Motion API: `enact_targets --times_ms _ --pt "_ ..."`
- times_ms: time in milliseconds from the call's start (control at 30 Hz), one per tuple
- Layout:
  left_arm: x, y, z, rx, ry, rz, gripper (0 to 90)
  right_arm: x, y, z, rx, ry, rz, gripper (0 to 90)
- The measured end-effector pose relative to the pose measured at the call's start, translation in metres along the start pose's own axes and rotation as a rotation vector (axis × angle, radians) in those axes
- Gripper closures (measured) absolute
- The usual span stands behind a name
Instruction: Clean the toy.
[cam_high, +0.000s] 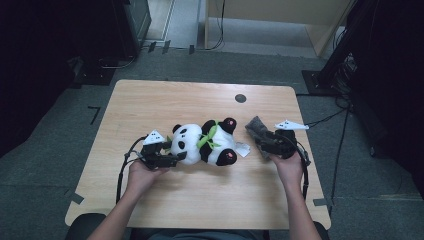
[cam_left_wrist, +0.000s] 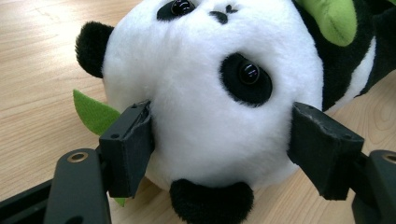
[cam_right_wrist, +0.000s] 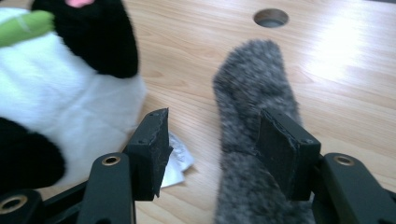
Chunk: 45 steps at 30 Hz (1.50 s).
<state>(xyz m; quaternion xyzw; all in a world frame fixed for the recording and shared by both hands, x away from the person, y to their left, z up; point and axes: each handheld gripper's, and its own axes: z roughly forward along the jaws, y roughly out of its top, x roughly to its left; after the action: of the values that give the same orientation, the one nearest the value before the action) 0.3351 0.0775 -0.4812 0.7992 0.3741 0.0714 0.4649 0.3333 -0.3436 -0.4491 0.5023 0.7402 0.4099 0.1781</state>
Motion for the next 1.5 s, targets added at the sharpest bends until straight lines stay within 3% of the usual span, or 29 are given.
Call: enact_targets --times_ms 433,733,900,1000,1233,1500 --pt "0.000 0.001 0.000 0.005 0.002 0.001 25.0 0.043 0.006 -0.003 -0.030 0.099 -0.104 36.1" --pt "-0.001 0.002 -0.001 0.008 0.003 -0.003 24.8 0.068 0.006 -0.009 -0.057 0.164 -0.129 34.0" --pt "-0.001 0.004 -0.001 0.017 0.003 -0.004 24.3 0.081 0.007 -0.013 -0.083 0.226 -0.134 32.8" --pt "-0.001 0.004 -0.001 0.019 0.002 -0.004 24.2 0.088 0.004 -0.009 -0.094 0.234 -0.137 29.6" --pt "0.000 0.004 0.000 0.012 -0.002 -0.008 24.2 0.095 0.000 0.004 -0.070 0.270 -0.140 26.8" --pt "0.001 0.004 0.001 0.010 -0.003 -0.005 23.9 0.101 -0.005 0.022 -0.011 0.264 -0.199 23.3"
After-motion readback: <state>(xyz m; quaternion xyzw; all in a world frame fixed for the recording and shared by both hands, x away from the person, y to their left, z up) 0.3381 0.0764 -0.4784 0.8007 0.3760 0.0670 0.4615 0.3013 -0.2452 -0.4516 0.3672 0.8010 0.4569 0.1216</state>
